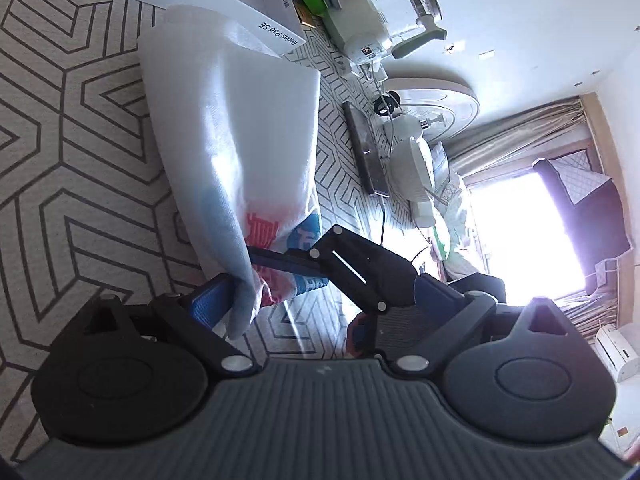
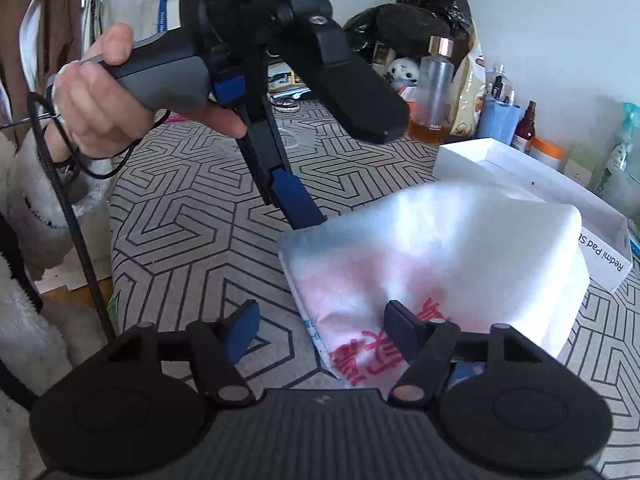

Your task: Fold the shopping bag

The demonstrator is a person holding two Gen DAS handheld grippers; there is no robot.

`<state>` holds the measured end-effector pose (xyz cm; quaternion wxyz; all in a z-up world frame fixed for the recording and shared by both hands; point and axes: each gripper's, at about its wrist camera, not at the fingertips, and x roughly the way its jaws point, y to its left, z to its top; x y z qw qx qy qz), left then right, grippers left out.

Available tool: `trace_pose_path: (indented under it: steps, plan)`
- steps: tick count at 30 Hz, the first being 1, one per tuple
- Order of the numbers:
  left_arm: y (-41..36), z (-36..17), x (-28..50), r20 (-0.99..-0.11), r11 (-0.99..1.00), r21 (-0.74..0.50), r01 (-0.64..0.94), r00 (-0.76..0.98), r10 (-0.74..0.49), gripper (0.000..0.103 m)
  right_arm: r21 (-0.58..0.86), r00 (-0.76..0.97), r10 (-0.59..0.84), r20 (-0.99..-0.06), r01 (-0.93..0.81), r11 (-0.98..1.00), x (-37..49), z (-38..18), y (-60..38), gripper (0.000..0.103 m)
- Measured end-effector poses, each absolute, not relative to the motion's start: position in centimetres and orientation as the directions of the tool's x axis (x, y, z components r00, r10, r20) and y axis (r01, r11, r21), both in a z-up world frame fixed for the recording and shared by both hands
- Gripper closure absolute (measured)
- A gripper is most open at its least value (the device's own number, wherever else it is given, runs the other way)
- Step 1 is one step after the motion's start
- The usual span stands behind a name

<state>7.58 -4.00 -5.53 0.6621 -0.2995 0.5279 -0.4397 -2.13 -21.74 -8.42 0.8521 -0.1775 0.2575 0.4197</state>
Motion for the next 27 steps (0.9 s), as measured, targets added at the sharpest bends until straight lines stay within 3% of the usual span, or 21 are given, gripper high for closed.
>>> trace_pose_path:
  steps: [2, 6, 8, 12, 14, 17, 23, 27]
  plan:
    - [-4.2, -5.4, 7.9, -0.413, 0.412, -0.872, 0.264, 0.051, -0.909, 0.006, -0.117, 0.555, 0.604, -0.572, -0.784, 0.61, -2.1, -8.5, -21.8, 0.064]
    - [-4.4, -4.2, 8.2, -0.438, 0.44, -0.847, 0.299, 0.076, -0.896, 0.006, -0.204, 0.624, 0.569, -0.536, -0.75, 0.63, -2.5, -8.7, -21.4, 0.082]
    - [-4.3, -3.3, 8.1, -0.456, 0.462, -0.822, 0.334, 0.1, -0.884, 0.006, -0.177, 0.63, 0.581, -0.516, -0.742, 0.647, -2.3, -8.2, -21.8, 0.09]
    - [-3.2, -1.1, 6.4, -0.556, 0.602, -0.651, 0.461, 0.249, -0.793, 0.006, -0.004, 0.585, 0.64, -0.498, -0.74, 0.673, -0.5, -6.9, -23.9, 0.092]
    - [-2.6, -0.4, 5.5, -0.634, 0.728, -0.473, 0.496, 0.382, -0.672, 0.006, 0.071, 0.541, 0.67, -0.508, -0.749, 0.658, 0.3, -6.3, -25.0, 0.092]
    - [-2.6, 0.5, 4.7, -0.63, 0.77, -0.28, 0.574, 0.495, -0.598, 0.007, 0.164, 0.454, 0.71, -0.538, -0.77, 0.617, 1.8, -5.5, -26.1, 0.092]
    - [-5.7, 1.3, 2.1, -0.602, 0.576, 0.117, 0.809, 0.519, -0.607, 0.007, 0.322, 0.255, 0.746, -0.615, -0.782, 0.533, 4.7, -3.4, -27.0, 0.092]
    - [-8.1, 0.9, -0.8, -0.586, 0.391, 0.327, 0.86, 0.509, -0.631, 0.007, 0.394, 0.133, 0.743, -0.657, -0.779, 0.488, 5.7, -2.5, -26.9, 0.092]
